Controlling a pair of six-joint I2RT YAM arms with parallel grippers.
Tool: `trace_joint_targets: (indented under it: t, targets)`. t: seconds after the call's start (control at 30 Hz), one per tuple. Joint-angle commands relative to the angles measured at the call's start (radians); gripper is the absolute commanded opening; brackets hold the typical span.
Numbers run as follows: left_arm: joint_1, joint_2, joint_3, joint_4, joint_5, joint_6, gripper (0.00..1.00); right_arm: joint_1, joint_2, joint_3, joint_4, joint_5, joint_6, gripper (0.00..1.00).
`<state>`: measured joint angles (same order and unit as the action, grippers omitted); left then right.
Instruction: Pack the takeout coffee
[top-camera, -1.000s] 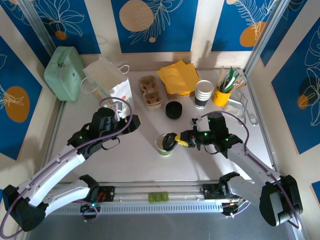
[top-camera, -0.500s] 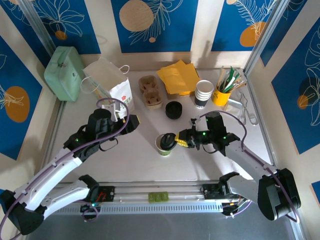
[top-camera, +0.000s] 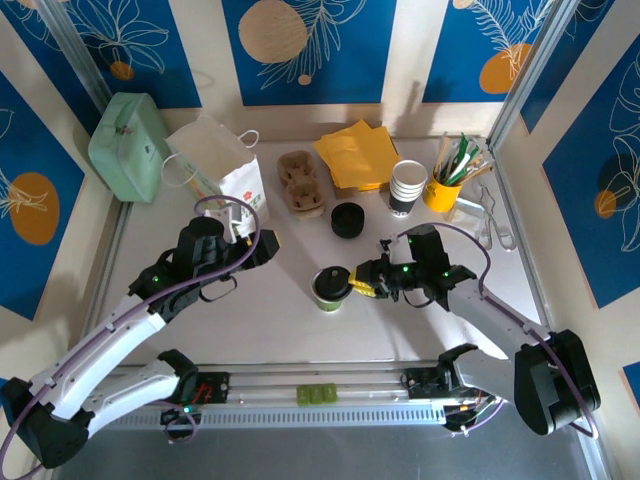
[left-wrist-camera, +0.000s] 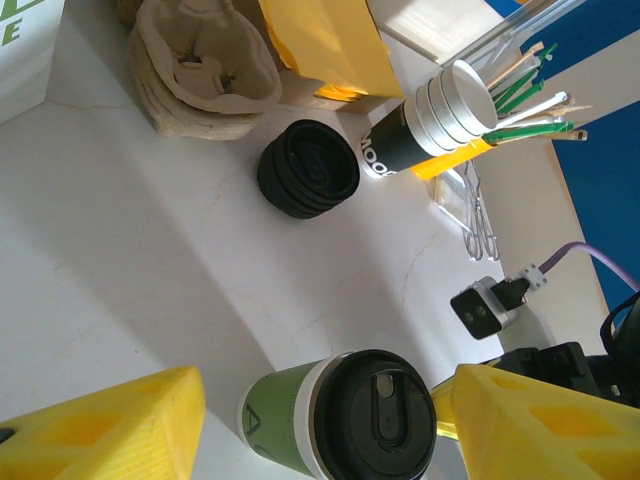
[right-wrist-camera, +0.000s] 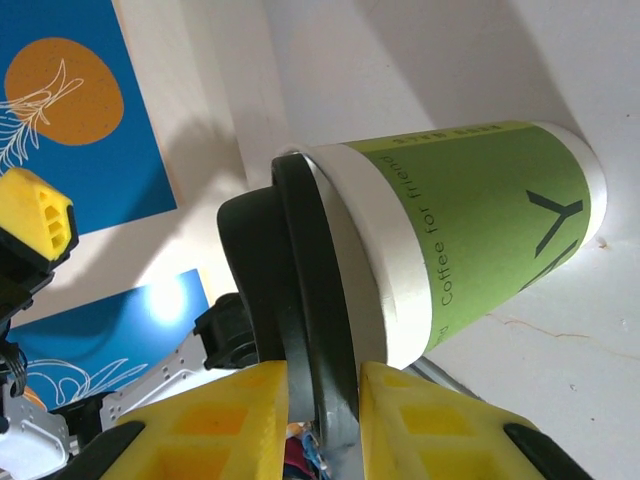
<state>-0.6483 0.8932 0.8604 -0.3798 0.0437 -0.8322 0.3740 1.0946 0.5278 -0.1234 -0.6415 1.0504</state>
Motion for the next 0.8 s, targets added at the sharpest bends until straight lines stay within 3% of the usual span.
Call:
trace_joint_targets:
  t: [0.0,0.53,0.77]
  targets:
    - [0.003,0.004,0.002,0.000,0.000,-0.001,0.66,0.012,0.011,0.002,-0.024,0.008,-0.024,0.26]
    - [0.003,0.021,0.007,0.010,0.013,0.004,0.67,0.023,0.042,0.008,-0.043,0.027,-0.057,0.27]
    - [0.004,0.038,0.012,0.014,0.027,0.006,0.67,0.026,0.030,0.030,-0.056,0.035,-0.072,0.39]
